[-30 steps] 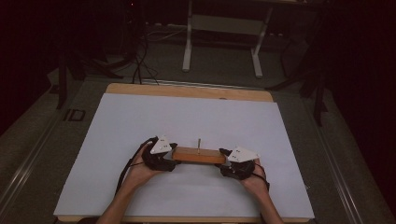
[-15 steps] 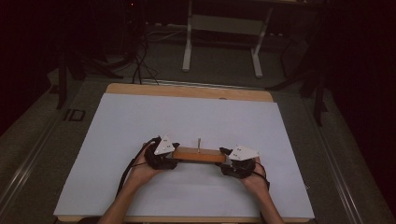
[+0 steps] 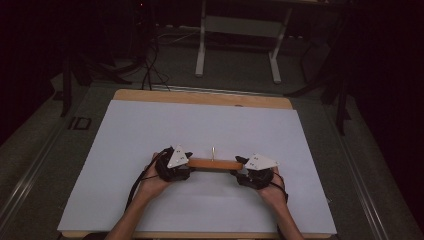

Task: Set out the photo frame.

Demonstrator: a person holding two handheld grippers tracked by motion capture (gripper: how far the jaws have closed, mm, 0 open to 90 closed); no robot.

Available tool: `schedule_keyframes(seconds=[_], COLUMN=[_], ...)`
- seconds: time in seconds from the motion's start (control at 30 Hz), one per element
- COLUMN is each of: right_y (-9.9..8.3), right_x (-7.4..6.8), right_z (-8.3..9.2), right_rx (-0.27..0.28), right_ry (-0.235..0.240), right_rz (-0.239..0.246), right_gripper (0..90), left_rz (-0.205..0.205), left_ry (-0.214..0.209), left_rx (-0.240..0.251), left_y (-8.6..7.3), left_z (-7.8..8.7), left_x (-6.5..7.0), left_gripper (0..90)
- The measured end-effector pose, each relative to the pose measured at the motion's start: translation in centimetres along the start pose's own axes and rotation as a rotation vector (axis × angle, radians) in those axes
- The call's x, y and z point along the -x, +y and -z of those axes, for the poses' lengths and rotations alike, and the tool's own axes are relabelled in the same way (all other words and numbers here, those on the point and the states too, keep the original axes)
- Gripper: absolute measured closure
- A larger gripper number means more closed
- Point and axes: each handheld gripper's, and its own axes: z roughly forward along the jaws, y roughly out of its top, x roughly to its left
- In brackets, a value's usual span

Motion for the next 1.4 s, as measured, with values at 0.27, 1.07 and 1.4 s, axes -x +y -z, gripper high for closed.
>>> schedule_keyframes(seconds=[0.27, 1.07, 1.4], right_y=[0.0, 0.4, 0.6], right_x=[0.4, 0.7, 0.7], right_z=[0.4, 0.8, 0.9], right_rx=[0.017, 0.021, 0.031], right_ry=[0.002, 0.054, 0.063], right_rz=[-0.023, -0.061, -0.072], right_gripper=[52.8, 54.0, 54.1], left_rz=[-0.02, 0.015, 0.039], left_ry=[-0.008, -0.067, -0.083], left_rx=[0.003, 0.013, 0.022], left_y=[0.2, 0.4, 0.4], left_z=[0.3, 1.0, 1.3], left_x=[0.2, -0.2, -0.5], left_gripper=[58.5, 59.8, 59.8])
